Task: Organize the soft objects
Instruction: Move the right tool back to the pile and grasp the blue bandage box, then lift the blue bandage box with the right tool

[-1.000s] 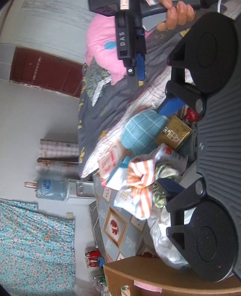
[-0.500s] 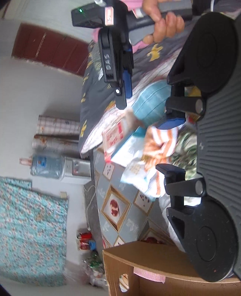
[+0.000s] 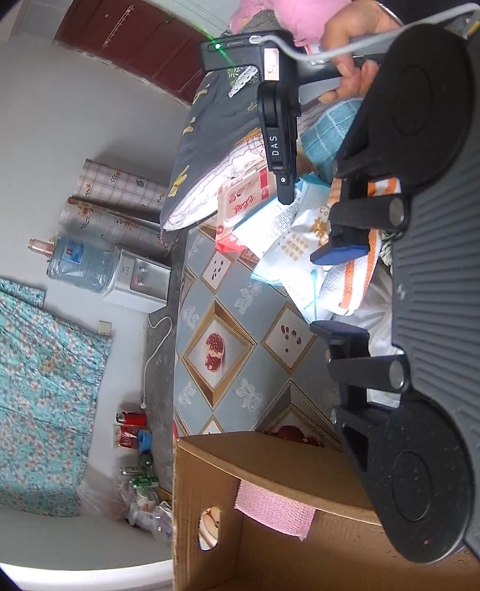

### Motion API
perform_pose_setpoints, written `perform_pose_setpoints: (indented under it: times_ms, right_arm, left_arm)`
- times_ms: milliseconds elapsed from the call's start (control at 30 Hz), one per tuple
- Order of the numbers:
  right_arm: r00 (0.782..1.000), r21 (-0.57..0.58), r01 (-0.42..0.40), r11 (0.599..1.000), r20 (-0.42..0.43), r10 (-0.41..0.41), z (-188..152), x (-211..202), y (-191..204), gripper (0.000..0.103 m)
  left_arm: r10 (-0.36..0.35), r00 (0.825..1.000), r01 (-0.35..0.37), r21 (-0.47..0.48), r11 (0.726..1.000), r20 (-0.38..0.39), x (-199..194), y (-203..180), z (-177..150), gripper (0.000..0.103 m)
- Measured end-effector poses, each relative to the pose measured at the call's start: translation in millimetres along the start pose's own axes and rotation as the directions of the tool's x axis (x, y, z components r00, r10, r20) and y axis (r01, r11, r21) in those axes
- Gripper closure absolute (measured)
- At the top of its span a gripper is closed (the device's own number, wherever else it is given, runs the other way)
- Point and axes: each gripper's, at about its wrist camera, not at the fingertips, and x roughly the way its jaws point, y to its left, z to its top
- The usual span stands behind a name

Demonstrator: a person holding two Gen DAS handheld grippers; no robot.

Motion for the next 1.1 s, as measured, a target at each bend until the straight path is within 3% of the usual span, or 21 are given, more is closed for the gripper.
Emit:
perform_pose_setpoints:
  times_ms: [167,333,433,533,667,733,833,867,1000,1100]
  right_arm:
    - [0.998,-0.051,0.023,0.998,0.066,-0.02,4.1,-25.7,8.0,0.084]
    - [0.985,-0.115,0.057,0.992,0.166,-0.038,2.8,-91.4,13.4,0.084]
    - [0.977,-0.191,0.123,0.974,0.197,-0.085,-12.3,-133.4,17.5,0.084]
    - [0.956,-0.3,0.249,0.921,0.228,-0.184,-39.3,-159.2,27.0,0.084]
    - [0.91,-0.447,0.408,0.796,0.264,-0.319,-87.0,-158.4,45.6,0.084]
    - [0.895,-0.499,0.444,0.744,0.277,-0.349,-110.2,-149.3,55.9,0.084]
    - [0.848,-0.564,0.53,0.633,0.358,-0.391,-139.4,-135.7,74.1,0.084]
    - [0.844,-0.579,0.536,0.614,0.372,-0.386,-146.3,-133.5,79.8,0.083]
    - [0.862,-0.617,0.507,0.602,0.364,-0.353,-163.5,-124.7,90.5,0.084]
    - [0.876,-0.62,0.482,0.619,0.344,-0.337,-169.4,-116.3,90.5,0.084]
  left_arm:
    - [-0.019,1.0,0.019,-0.034,0.999,-0.009,-2.7,2.2,-1.4,0.073]
    - [-0.057,0.998,0.057,-0.037,0.998,-0.001,-14.3,-8.6,-3.1,0.075]
    - [-0.089,0.996,0.089,-0.025,0.996,-0.003,-21.4,-19.3,-6.2,0.075]
    - [-0.14,0.99,0.139,-0.016,0.99,-0.018,-25.3,-33.6,-10.5,0.075]
    - [-0.208,0.977,0.208,0.002,0.978,-0.051,-23.4,-57.4,-16.6,0.075]
    - [-0.256,0.963,0.256,-0.006,0.967,-0.088,-17.3,-68.5,-18.9,0.075]
    - [-0.32,0.936,0.319,-0.028,0.947,-0.148,-3.2,-83.1,-21.7,0.075]
    - [-0.337,0.926,0.336,-0.04,0.941,-0.169,2.6,-86.8,-22.3,0.075]
    - [-0.408,0.886,0.389,-0.128,0.912,-0.221,25.1,-93.9,-22.3,0.074]
    - [-0.425,0.877,0.397,-0.159,0.904,-0.225,37.4,-97.6,-20.3,0.074]
